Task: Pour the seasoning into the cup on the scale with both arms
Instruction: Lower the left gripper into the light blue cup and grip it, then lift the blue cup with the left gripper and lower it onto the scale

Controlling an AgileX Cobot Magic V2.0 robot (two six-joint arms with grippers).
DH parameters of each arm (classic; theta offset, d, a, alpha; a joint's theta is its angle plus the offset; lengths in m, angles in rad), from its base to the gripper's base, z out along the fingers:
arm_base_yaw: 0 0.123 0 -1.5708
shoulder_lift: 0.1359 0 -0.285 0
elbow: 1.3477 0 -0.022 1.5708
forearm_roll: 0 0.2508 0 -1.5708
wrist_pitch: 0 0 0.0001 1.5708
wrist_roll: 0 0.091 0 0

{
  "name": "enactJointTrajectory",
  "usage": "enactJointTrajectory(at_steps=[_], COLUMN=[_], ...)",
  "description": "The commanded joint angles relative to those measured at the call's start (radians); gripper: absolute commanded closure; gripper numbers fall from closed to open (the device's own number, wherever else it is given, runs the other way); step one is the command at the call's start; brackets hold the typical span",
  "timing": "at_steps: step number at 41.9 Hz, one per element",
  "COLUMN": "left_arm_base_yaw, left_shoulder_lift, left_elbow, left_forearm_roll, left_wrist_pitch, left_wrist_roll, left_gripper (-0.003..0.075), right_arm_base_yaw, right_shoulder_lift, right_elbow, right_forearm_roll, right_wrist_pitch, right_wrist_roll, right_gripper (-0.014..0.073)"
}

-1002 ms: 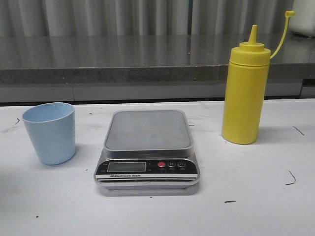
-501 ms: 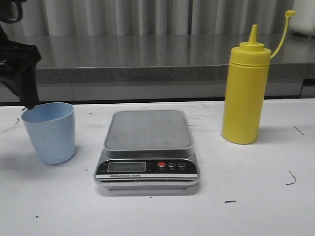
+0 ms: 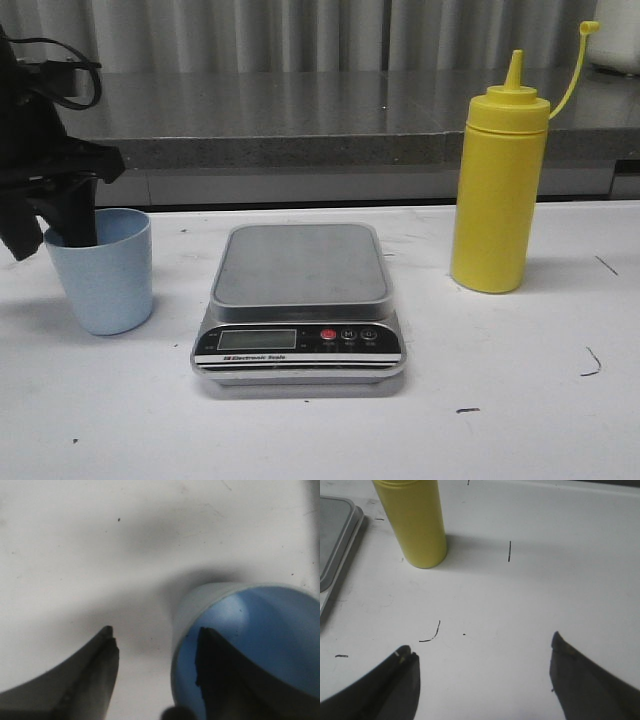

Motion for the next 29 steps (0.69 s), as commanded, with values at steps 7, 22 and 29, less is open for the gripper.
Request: enactJointTrajectory(at_steps=[7, 22, 29], left_arm_base_yaw=[-0.005, -0.012, -0.066], left_shoulder_lift=[-0.039, -0.066, -0.108], left_elbow=[-0.03, -0.059, -0.169], left_forearm_roll=[-0.011, -0.013, -0.011], left_wrist_pitch=[-0.02, 0.053, 0.123], left_wrist_roll=[-0.004, -0.003, 0.016], left_gripper=[0.0607, 0.074, 0.074], right_arm_base_yaw=[0.001, 0.001, 0.001], right_shoulder_lift=[0.004, 0.004, 0.004], right_elbow=[-0.035, -0.035, -0.035], right_forearm_roll=[-0.007, -0.007, -0.007], right_wrist_pitch=[-0.064, -0.064, -0.064], right_wrist_roll=[-0.011, -0.011, -0.011], right_gripper=[0.0034, 0.0034, 0.0034])
